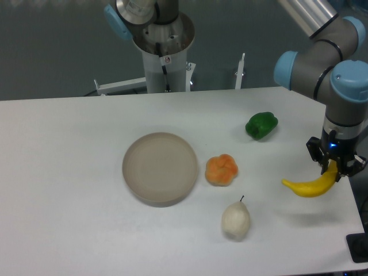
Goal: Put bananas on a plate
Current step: 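Lift the yellow banana held in the gripper off the table, then carry the banana over the grey plate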
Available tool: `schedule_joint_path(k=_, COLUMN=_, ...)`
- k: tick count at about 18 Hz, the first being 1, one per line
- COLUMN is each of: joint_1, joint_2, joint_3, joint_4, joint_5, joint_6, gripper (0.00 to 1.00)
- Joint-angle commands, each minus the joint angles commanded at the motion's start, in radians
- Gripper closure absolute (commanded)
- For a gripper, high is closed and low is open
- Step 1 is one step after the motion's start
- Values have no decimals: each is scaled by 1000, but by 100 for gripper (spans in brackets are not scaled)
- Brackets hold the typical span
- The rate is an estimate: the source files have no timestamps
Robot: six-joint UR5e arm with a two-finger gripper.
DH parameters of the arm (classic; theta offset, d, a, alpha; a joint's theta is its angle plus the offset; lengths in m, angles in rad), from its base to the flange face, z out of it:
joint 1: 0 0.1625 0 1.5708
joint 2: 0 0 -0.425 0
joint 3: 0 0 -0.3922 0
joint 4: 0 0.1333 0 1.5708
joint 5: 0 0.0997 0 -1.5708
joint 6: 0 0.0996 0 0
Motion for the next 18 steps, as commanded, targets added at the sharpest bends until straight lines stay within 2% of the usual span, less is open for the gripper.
schedule_joint_path(k=6, joint_1=-2, joint_2=0, joint_3=-11, joint_4=3, joint_5=2, joint_6=-3, gripper=67)
schedule_joint_path(k=11, joint_1=-47, joint_2=-11, joint_3=-2, joint_4=-2, joint_5=8, joint_6=-18, gripper=67)
schedule_joint_path(k=18, joint_1=-115, joint_2=66, joint_3=-26, joint_4=-23, joint_5=6, joint_6=-172, gripper=66)
